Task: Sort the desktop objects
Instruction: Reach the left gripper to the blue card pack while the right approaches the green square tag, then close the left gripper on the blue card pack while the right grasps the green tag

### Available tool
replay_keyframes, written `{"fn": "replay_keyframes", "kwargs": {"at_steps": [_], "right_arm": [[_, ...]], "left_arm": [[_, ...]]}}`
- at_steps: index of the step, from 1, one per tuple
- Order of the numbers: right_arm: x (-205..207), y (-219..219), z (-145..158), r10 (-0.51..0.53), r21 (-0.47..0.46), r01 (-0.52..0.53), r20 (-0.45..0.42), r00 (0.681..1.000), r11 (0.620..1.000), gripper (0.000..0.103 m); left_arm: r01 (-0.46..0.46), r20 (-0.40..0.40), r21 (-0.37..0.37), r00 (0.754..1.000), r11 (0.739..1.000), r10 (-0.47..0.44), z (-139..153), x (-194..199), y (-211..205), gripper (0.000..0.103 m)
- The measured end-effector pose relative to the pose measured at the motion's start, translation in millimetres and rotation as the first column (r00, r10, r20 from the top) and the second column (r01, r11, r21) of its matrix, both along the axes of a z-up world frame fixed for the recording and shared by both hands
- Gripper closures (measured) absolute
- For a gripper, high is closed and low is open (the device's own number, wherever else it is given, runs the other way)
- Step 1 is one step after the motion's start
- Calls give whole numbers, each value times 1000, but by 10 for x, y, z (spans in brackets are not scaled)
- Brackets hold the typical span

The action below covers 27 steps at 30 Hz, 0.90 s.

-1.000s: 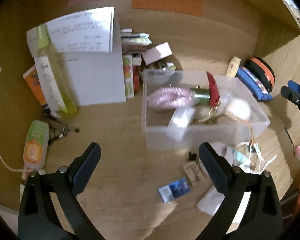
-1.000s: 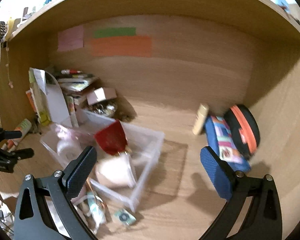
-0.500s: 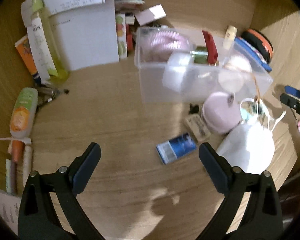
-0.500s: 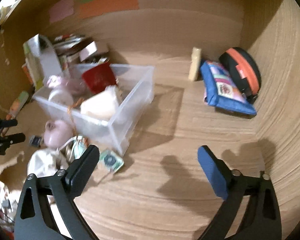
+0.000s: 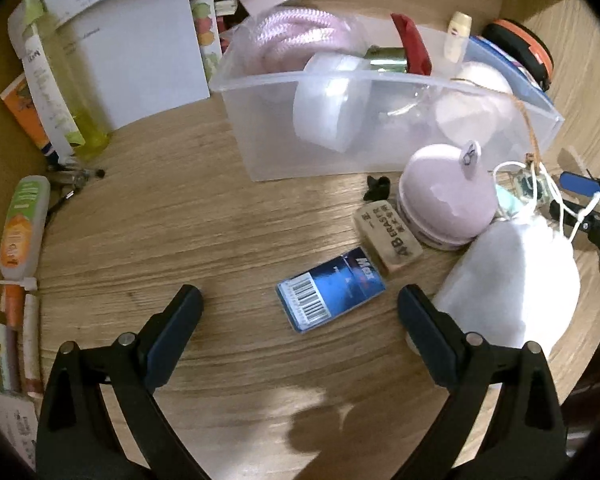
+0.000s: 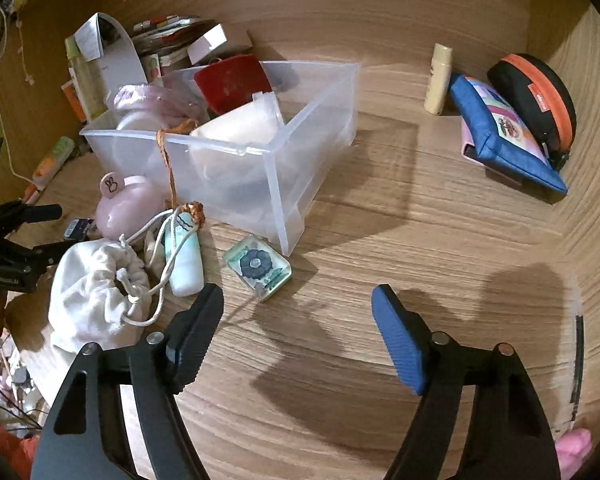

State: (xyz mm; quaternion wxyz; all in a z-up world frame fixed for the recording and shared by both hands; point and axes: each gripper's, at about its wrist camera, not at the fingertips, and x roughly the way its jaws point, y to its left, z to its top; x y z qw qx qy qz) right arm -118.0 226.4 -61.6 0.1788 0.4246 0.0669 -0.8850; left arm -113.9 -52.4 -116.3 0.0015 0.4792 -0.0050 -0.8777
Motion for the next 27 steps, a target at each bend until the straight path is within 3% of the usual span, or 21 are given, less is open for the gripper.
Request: {"fn": "replay_keyframes", "kwargs": {"at_steps": [5, 9, 21, 23, 27], "right_arm": [[13, -147, -32, 45, 48, -44, -12, 999, 998, 31], [-17, -246, -77, 81, 64, -81, -4, 997, 995, 45], [-48, -403, -78, 120, 52, -120, 15, 993, 991, 63], [-48, -384, -72, 108, 47, -109, 15, 994, 993, 72], [-54, -298, -57, 91, 9, -91, 28, 995, 996, 78]], "left_arm": [[-27, -7, 8, 1000, 1000, 27, -11, 2, -76, 3], [-38, -7, 10, 999, 999, 38, -17, 44, -123, 5], [-10, -30, 11, 1000, 1000, 10, 29, 88, -109, 50], [-12, -38, 5, 999, 1000, 12, 24, 108, -98, 51], [-19, -51, 9, 999, 1000, 19, 7, 130, -76, 51]]}}
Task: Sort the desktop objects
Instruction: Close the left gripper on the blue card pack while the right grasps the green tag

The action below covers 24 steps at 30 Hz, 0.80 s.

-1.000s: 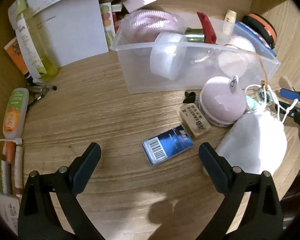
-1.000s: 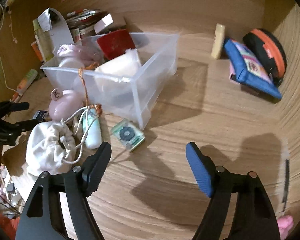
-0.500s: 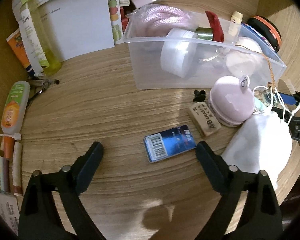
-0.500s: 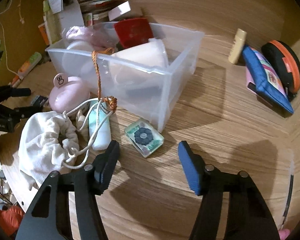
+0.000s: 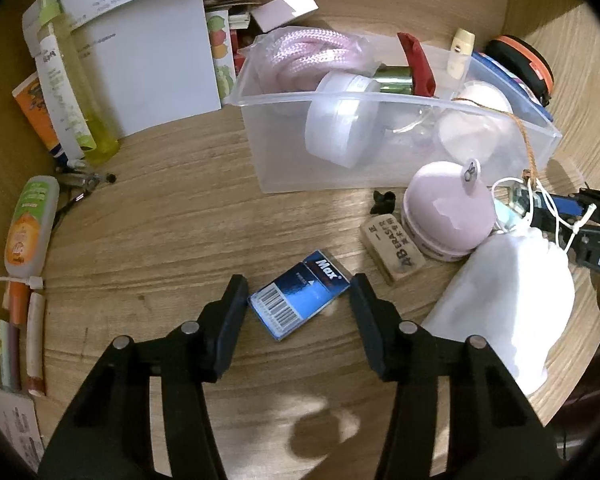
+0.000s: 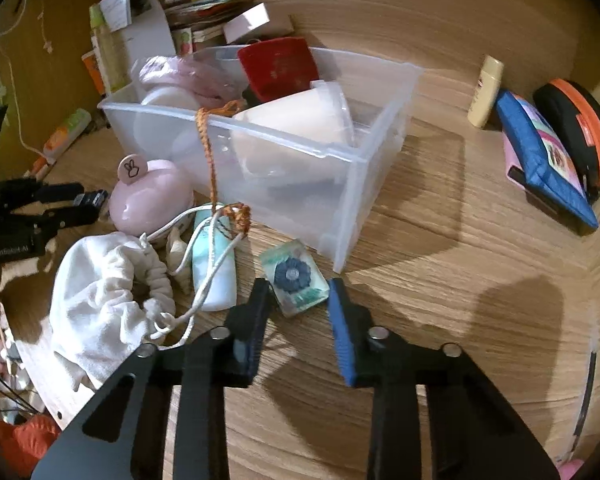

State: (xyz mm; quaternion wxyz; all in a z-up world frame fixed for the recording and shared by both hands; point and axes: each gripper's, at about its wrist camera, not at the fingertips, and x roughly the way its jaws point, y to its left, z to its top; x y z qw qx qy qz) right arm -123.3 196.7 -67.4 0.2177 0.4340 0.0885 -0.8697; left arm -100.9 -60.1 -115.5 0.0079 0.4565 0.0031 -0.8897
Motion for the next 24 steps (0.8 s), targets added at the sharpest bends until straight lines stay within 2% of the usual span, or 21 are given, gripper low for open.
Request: {"fn": "replay_keyframes", "kwargs": {"at_steps": [9, 20, 24], "right_arm": [[141, 280, 26, -55, -69, 58, 33, 998, 996, 79], [323, 572, 265, -118, -98, 115, -29, 993, 989, 81], [340, 576, 349, -122, -95, 117, -55, 991, 989, 81]], "left_arm": [[-13, -33, 25, 999, 1000, 14, 51, 114, 37, 51], [-3, -127, 85, 992, 996, 13, 405, 122, 76, 51], [-15, -173, 77, 985, 997, 29, 560, 140, 79, 51]]}}
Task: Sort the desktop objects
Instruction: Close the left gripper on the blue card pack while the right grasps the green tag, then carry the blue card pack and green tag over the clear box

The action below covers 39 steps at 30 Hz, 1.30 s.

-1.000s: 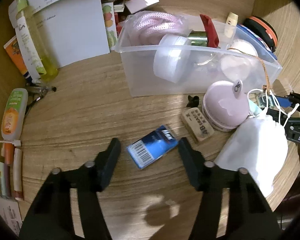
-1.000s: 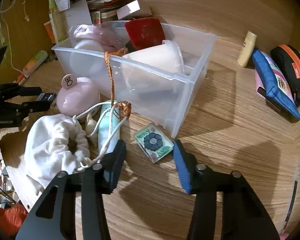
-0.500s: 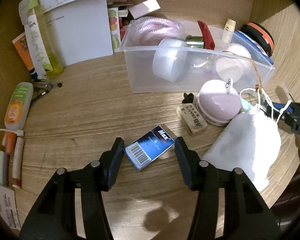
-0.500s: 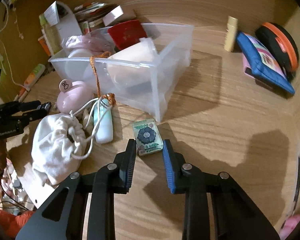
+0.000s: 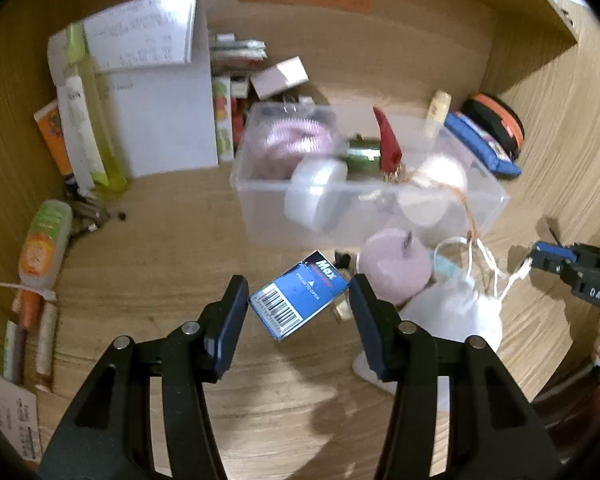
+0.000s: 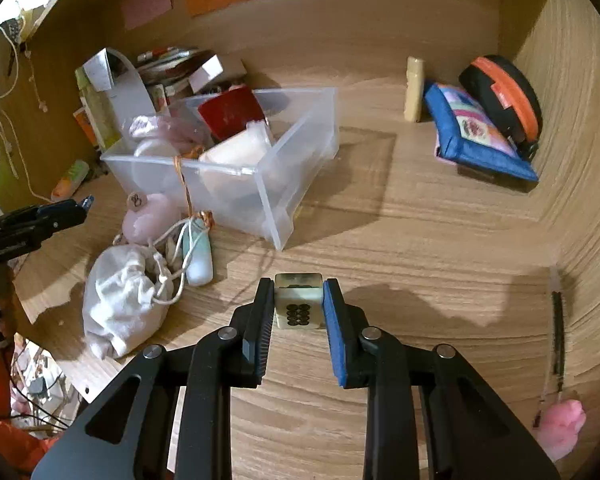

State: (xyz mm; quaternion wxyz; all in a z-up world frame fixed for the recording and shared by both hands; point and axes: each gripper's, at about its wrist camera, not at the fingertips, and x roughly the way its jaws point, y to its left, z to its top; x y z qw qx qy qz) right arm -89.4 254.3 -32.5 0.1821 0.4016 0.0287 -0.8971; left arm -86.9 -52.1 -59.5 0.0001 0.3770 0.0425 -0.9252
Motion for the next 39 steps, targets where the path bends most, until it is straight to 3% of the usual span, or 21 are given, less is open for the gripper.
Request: {"fn": "replay_keyframes", "kwargs": {"at_steps": [7, 16, 25, 39], "right_arm": [[-8, -26, 182, 6, -17, -6, -43, 999, 1000, 81], [-73, -176, 488, 41, -19, -44, -123, 992, 999, 81], [-196, -265, 722, 64, -53, -75, -189, 980, 996, 81], [-718, -478, 643, 110, -97, -127, -161, 981, 987, 81]], "left_arm": [[-22, -47, 19, 999, 1000, 23, 172, -37, -58, 51], [-46, -103, -32, 994, 998, 42, 387, -115, -60, 51], [15, -131, -3, 991, 1000, -15, 585, -295, -23, 51], [109, -104, 4, 989, 994, -108, 576, -789, 217, 51]]}}
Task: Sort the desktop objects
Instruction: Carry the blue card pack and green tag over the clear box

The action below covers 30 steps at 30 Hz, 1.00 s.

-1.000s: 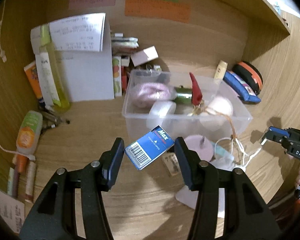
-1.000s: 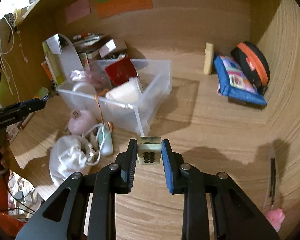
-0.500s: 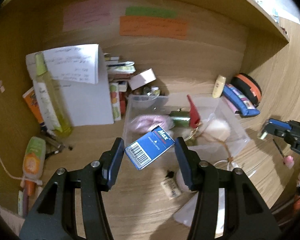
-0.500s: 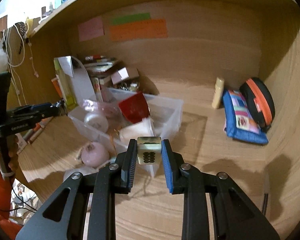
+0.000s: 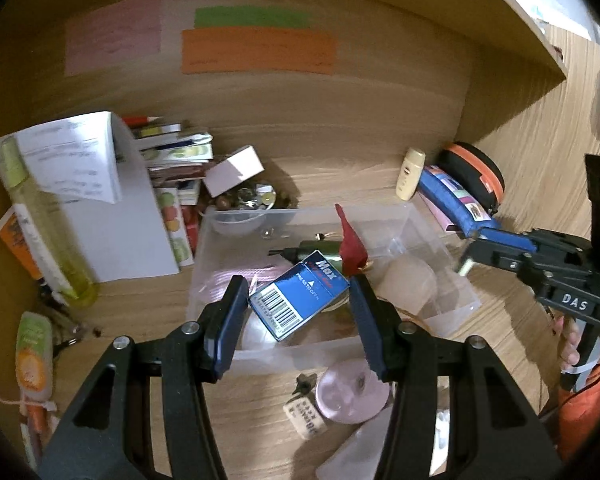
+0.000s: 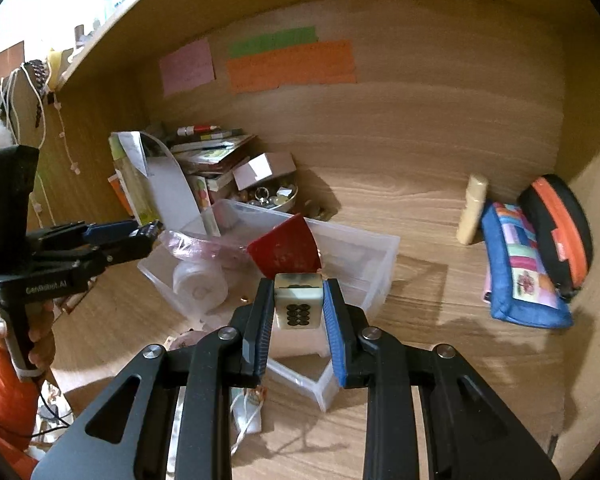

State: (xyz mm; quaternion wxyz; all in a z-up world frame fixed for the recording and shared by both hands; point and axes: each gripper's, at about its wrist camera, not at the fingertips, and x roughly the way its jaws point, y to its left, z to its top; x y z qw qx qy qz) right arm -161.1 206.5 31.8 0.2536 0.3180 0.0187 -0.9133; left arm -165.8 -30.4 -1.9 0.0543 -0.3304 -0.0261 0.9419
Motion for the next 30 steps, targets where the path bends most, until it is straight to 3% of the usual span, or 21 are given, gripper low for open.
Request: {"fn": "replay_keyframes", "kwargs": {"at_steps": [12, 19, 30], "right_arm": [[-309, -262, -207, 80, -4, -80, 43, 996, 997, 81], [-397, -336, -358, 87, 19, -89, 62, 994, 996, 81], [-393, -324, -332, 49, 70, -52, 38, 998, 996, 79]], "left_arm": [[70, 81, -43, 995, 997, -67, -257, -427, 199, 51], [99, 75, -103, 993, 990, -92, -335, -464, 309, 51], [108, 69, -88, 992, 990, -102, -276, -424, 340, 50]]}}
